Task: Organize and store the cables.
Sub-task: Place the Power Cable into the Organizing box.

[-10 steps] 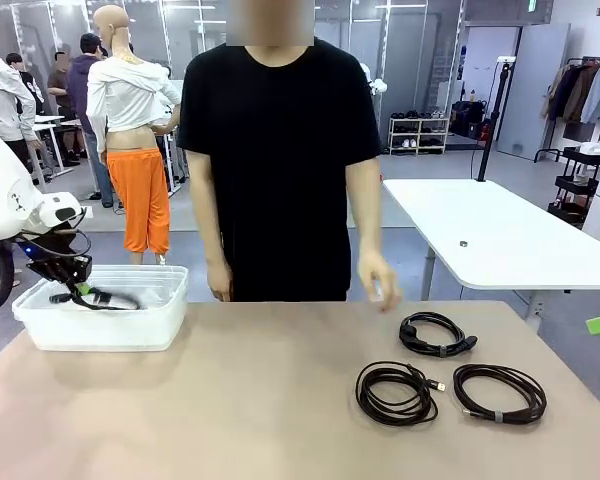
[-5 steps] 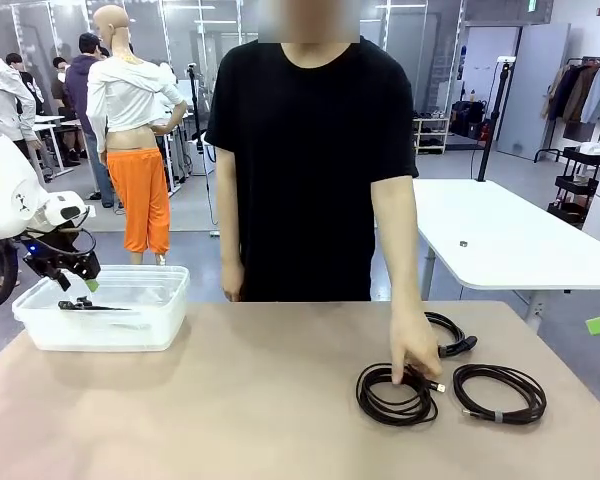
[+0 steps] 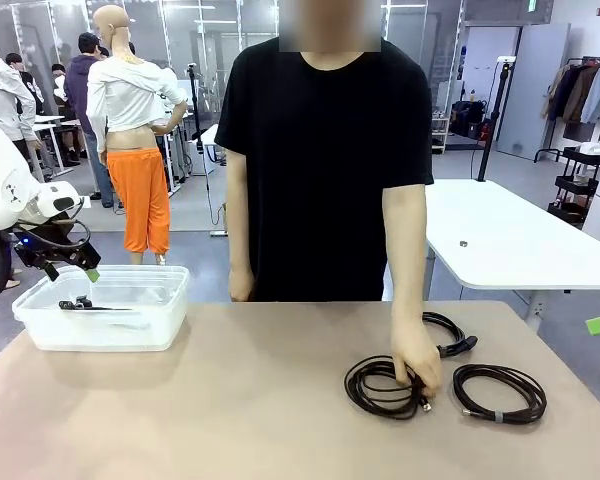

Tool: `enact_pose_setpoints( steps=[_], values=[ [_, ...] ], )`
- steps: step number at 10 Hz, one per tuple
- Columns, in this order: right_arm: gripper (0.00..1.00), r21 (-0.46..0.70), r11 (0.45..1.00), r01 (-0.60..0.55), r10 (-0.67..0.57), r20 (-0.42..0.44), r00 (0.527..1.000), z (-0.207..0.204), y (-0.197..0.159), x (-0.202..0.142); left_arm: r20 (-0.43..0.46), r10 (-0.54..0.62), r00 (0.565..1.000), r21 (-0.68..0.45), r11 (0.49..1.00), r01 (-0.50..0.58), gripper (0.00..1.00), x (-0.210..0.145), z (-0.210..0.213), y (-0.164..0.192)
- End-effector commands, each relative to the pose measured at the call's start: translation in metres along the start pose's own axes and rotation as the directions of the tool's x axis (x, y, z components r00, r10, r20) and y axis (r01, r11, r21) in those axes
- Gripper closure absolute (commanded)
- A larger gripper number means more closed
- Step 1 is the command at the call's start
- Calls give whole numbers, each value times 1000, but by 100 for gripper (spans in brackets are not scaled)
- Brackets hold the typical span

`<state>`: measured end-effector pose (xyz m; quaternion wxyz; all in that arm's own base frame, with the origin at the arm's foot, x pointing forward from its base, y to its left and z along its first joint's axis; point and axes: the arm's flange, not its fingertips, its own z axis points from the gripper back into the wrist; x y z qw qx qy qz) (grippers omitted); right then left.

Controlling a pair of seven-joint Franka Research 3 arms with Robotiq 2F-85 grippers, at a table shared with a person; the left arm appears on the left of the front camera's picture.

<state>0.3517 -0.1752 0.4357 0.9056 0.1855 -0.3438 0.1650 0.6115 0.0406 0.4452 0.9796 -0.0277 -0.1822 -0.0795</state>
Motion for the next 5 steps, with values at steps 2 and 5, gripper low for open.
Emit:
enact_pose_setpoints(
  steps=[2, 5],
  values=[
    [0, 9, 1000, -14, 14, 13, 1000, 0, -1, 0, 0, 0, 1000, 0, 1000, 0, 0, 0, 0, 0],
    [0, 9, 1000, -14, 14, 13, 1000, 0, -1, 0, 0, 0, 1000, 0, 1000, 0, 0, 0, 0, 0]
  ],
)
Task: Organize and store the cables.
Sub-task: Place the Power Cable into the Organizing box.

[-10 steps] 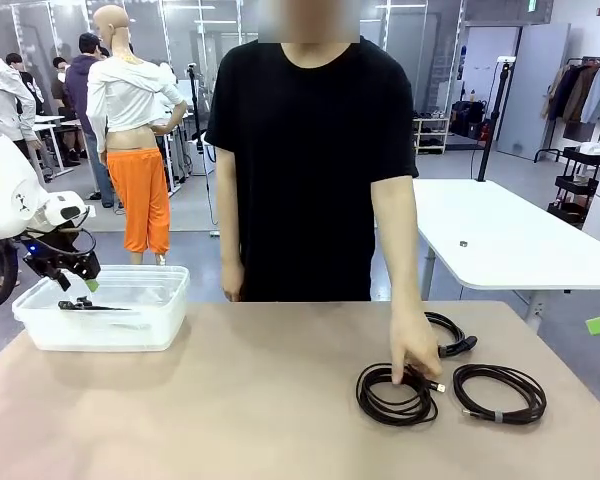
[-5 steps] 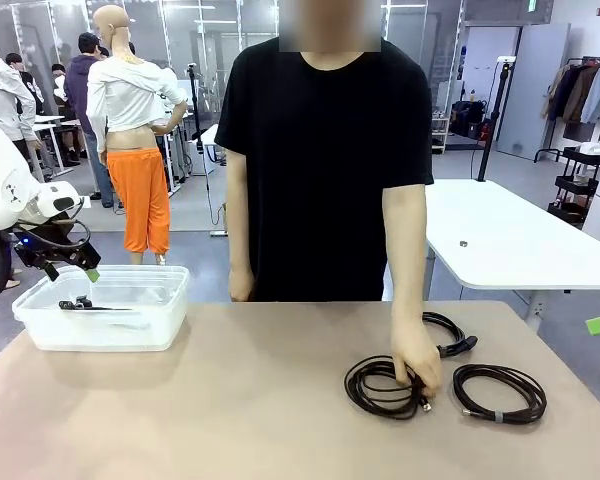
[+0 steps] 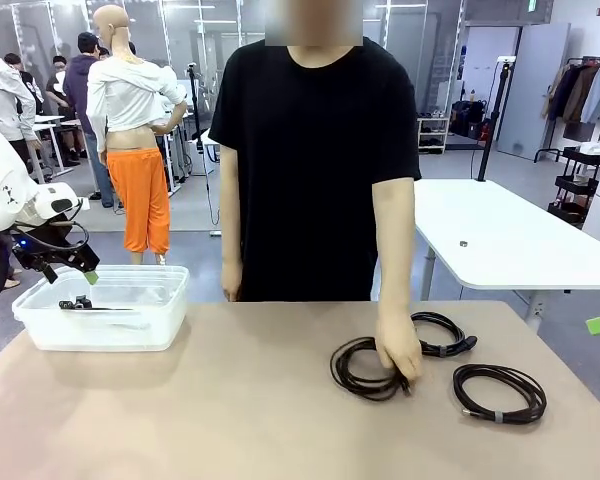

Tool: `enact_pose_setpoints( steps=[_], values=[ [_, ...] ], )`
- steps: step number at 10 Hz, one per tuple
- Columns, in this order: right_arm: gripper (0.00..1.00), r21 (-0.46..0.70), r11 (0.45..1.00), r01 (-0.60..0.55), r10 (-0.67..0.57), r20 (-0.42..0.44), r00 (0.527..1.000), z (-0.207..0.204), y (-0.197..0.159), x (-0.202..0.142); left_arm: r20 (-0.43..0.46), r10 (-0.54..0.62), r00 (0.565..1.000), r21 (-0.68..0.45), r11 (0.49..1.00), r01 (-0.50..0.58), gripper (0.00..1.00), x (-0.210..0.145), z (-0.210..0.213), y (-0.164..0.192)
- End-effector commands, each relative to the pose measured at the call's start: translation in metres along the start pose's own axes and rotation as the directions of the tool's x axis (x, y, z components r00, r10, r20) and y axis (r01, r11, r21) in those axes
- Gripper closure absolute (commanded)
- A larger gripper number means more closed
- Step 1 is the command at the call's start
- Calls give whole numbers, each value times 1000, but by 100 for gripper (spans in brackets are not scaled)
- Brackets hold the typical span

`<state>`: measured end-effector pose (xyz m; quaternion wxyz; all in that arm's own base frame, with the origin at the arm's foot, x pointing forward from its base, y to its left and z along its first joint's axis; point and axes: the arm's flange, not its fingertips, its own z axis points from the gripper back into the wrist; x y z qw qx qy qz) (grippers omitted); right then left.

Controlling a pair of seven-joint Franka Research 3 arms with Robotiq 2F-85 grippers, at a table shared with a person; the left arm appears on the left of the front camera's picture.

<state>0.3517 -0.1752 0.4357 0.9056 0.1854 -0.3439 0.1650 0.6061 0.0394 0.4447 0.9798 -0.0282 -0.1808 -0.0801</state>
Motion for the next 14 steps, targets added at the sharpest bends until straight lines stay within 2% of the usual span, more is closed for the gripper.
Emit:
enact_pose_setpoints(
  steps=[1, 7, 8, 10, 13, 14],
  values=[
    [0, 10, 1000, -14, 14, 13, 1000, 0, -1, 0, 3, 1, 1000, 2, 1000, -1, 0, 5, -1, 2],
    [0, 10, 1000, -14, 14, 13, 1000, 0, -1, 0, 1, 0, 1000, 0, 1000, 0, 0, 1, 0, 0],
    [0, 10, 1000, -14, 14, 13, 1000, 0, -1, 0, 15, -92, 996, -12, 996, 92, 0, 20, 26, 4],
    [0, 10, 1000, -14, 14, 13, 1000, 0, -1, 0, 45, -162, 986, -124, 978, 166, 0, 32, 67, 8],
    [0, 10, 1000, -14, 14, 13, 1000, 0, -1, 0, 52, -304, 951, -241, 921, 307, 0, 4, 88, 14],
    [0, 10, 1000, -14, 14, 13, 1000, 0, -1, 0, 105, -402, 909, -278, 866, 415, 0, -15, 104, 19]
  ],
)
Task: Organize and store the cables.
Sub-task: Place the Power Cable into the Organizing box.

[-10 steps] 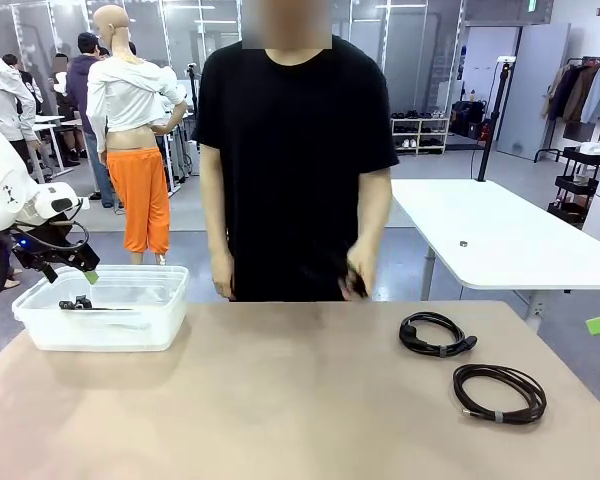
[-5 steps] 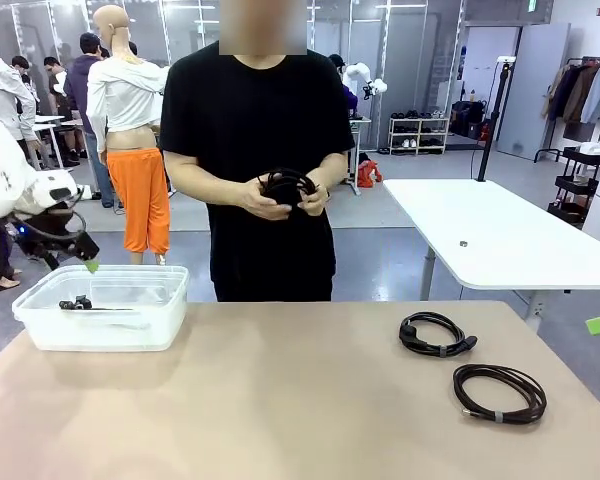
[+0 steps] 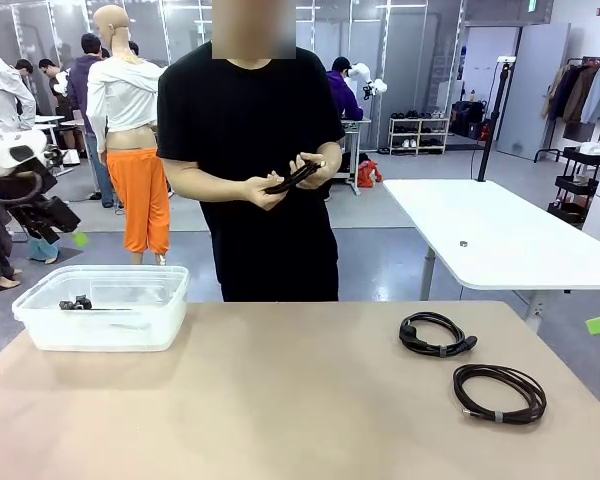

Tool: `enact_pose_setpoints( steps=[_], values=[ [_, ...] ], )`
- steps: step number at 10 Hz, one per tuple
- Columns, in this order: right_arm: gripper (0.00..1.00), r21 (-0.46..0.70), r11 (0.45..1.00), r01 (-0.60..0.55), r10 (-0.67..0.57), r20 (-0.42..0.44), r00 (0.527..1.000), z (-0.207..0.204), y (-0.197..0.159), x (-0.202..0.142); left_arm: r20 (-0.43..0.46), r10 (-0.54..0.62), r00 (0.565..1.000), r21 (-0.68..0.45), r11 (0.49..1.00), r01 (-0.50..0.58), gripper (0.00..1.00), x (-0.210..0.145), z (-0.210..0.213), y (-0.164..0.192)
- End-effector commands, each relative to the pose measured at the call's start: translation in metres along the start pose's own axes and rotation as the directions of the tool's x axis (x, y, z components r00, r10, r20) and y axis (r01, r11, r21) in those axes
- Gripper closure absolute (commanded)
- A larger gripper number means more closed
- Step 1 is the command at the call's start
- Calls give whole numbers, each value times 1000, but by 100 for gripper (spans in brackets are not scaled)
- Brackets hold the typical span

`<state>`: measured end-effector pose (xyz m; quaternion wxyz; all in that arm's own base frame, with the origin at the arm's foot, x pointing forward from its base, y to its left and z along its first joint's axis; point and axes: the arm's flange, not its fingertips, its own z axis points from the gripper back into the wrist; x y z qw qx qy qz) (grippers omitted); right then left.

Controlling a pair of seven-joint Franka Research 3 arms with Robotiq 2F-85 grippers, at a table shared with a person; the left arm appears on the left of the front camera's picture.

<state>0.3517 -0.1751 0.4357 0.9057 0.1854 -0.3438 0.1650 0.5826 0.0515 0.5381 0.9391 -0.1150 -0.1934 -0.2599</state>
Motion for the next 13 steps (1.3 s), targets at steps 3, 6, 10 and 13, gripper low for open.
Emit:
enact_pose_setpoints(
  steps=[3, 6, 10, 13],
  values=[
    [0, 10, 1000, -14, 14, 13, 1000, 0, -1, 0, 193, -263, 945, -86, 955, 283, 0, -106, 69, -15],
    [0, 10, 1000, -14, 14, 13, 1000, 0, -1, 0, 307, -379, 873, -34, 912, 408, 0, -167, 86, -23],
    [0, -11, 997, -78, 77, -56, 995, 2, 11, 13, 370, -408, 835, -37, 892, 451, 0, -231, 90, -27],
    [0, 1, 945, -326, 312, -297, 903, -30, 23, 98, 378, -427, 822, -93, 865, 492, 0, -273, 87, -29]
  ],
)
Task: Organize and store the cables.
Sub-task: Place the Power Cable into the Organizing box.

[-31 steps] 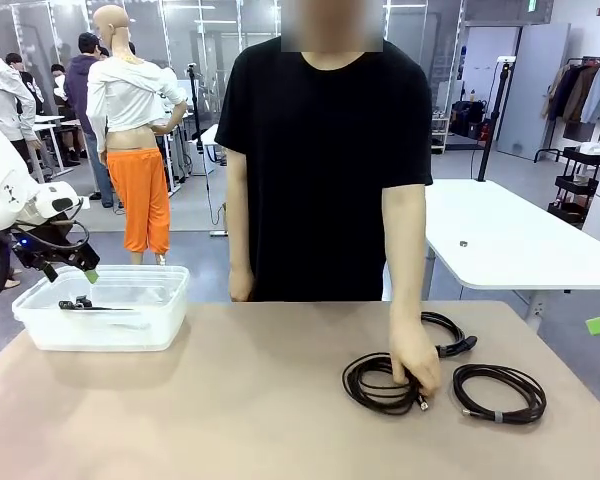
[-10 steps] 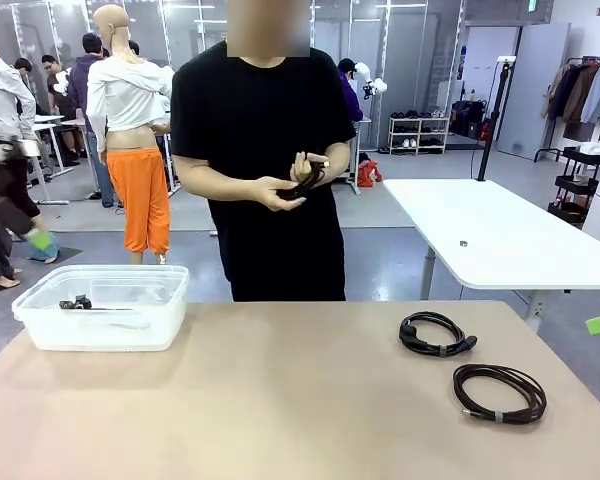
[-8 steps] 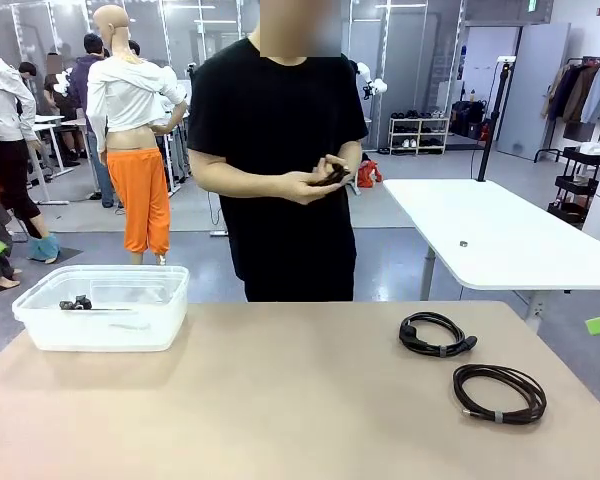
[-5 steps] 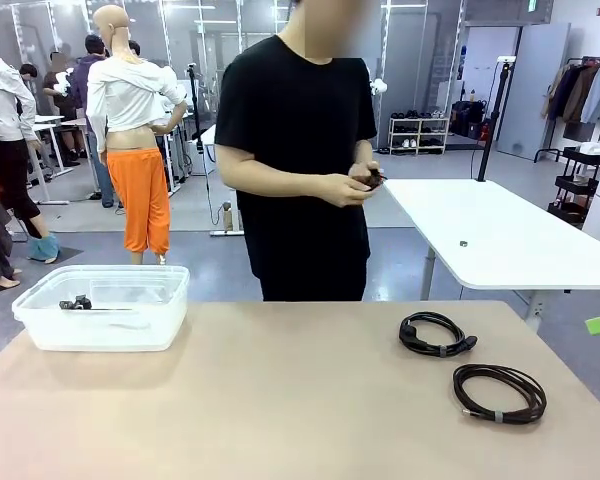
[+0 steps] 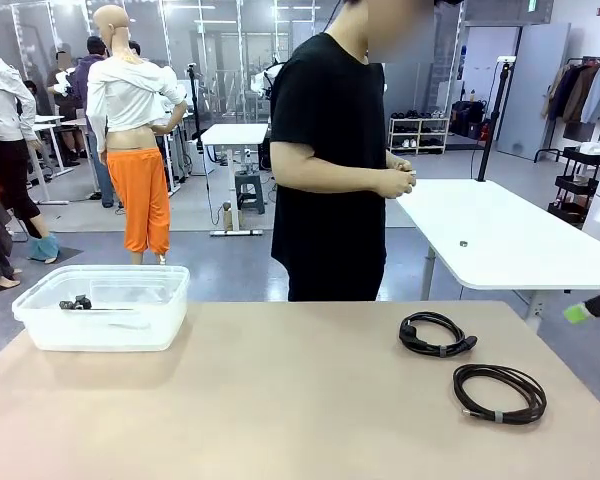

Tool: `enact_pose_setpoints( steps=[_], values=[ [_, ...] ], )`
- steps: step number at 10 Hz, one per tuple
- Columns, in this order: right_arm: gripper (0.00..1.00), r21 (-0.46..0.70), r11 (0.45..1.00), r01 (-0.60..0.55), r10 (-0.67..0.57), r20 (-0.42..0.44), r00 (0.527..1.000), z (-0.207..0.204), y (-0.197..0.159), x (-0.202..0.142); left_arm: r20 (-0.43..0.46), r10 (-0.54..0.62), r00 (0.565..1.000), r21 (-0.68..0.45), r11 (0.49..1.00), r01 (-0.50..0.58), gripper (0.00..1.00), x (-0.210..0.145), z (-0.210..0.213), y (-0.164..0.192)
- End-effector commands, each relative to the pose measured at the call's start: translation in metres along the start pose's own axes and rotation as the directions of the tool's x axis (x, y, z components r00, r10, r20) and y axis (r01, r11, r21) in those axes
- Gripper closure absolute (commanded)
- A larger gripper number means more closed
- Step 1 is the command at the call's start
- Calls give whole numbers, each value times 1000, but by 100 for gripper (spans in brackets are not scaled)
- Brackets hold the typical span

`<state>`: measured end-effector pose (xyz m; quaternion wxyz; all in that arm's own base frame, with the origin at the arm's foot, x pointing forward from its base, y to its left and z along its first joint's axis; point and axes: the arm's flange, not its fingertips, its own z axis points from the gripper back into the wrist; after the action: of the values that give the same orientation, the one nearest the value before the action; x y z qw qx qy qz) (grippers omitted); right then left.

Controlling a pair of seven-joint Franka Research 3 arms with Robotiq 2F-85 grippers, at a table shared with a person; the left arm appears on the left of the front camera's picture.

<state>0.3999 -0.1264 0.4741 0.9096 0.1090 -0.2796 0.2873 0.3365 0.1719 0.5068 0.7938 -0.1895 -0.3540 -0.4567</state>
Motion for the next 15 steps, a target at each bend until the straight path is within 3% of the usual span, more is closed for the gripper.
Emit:
enact_pose_setpoints(
  steps=[1, 4, 6, 10, 12, 13, 15],
  values=[
    [0, -1, 989, -147, 144, -185, 972, -22, -19, 57, 10, -20, 1000, -18, 1000, 20, 0, -15, 7, -13],
    [0, 48, 954, -295, 296, -296, 908, -106, -18, 126, 16, 16, 1000, -20, 1000, -16, 0, -29, 14, -24],
    [0, 80, 928, -364, 369, -327, 870, -149, -7, 139, 23, 31, 999, -20, 999, -31, 0, -30, 19, -29],
    [0, 177, 825, -537, 564, -322, 760, -217, 12, 136, 35, 30, 999, -13, 999, -30, 0, -29, 17, -23],
    [0, 210, 813, -543, 582, -326, 746, -224, 23, 124, 35, 30, 999, -13, 999, -30, 0, -29, 17, -23],
    [0, 212, 827, -521, 563, -311, 766, -216, 30, 116, 35, 30, 999, -13, 999, -30, 0, -29, 17, -23],
    [0, 211, 831, -514, 556, -328, 764, -229, 25, 131, 35, 30, 999, -13, 999, -30, 0, -29, 17, -23]
  ],
)
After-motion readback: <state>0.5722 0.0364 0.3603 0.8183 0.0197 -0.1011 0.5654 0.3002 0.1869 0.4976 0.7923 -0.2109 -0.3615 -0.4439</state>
